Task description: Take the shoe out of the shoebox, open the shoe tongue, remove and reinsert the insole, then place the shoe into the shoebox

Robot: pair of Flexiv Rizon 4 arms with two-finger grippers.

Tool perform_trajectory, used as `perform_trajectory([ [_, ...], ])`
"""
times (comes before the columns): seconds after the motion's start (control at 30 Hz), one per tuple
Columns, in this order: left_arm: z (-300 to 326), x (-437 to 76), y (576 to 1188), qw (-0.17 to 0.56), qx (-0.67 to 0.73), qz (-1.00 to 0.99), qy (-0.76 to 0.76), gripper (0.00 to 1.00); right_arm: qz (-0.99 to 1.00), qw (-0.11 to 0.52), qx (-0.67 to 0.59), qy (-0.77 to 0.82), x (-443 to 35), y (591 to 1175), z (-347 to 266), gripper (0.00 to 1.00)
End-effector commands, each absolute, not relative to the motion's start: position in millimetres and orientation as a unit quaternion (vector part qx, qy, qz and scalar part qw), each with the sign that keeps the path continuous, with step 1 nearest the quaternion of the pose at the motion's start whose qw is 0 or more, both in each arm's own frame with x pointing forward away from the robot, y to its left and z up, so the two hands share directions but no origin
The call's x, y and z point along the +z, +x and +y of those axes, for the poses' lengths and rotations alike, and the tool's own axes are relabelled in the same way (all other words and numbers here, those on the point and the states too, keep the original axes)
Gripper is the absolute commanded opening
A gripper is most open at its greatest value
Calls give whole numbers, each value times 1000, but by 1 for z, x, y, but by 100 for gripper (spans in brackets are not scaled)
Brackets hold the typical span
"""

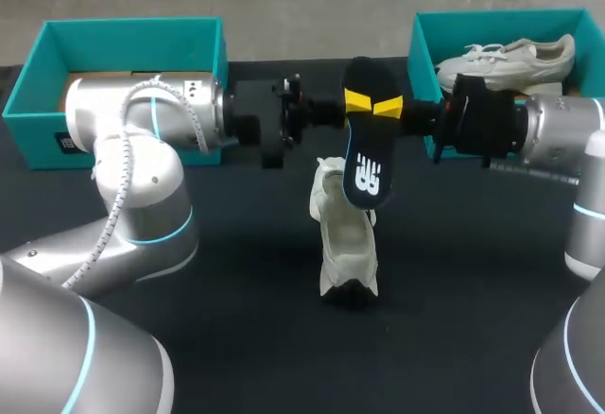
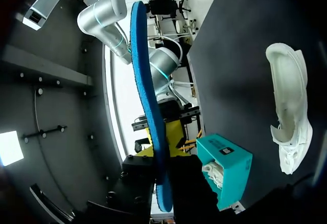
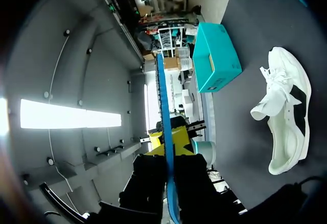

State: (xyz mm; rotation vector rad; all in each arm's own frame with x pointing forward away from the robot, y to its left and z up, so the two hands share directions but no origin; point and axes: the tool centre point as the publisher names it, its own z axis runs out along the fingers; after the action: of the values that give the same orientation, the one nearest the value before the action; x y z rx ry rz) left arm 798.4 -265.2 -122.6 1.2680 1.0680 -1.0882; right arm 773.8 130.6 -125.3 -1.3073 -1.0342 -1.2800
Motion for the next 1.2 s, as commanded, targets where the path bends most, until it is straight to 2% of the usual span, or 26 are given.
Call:
perform_trajectory([
  [0.03,-269,-123,797,549,-460,448,535,0,-427,496,-528,-541,-126,775,133,0],
  [0.3,-269,-125,794,547,-465,450,531,0,-425,495,-527,-545,-128,773,133,0],
  [0.33,-268,-125,794,546,-466,450,532,0,-425,494,-526,-546,-128,773,133,15],
  [0.37,-268,-125,793,546,-466,450,531,0,-423,494,-525,-549,-129,773,133,81],
  [0.4,-266,-125,793,545,-466,451,531,0,-422,490,-524,-555,-130,774,131,100],
  [0.9,-254,-131,789,533,-475,473,516,0,-436,420,-511,-610,-147,774,83,100],
  [1.2,-252,-132,790,530,-463,487,517,0,-436,420,-511,-610,-147,774,83,100],
])
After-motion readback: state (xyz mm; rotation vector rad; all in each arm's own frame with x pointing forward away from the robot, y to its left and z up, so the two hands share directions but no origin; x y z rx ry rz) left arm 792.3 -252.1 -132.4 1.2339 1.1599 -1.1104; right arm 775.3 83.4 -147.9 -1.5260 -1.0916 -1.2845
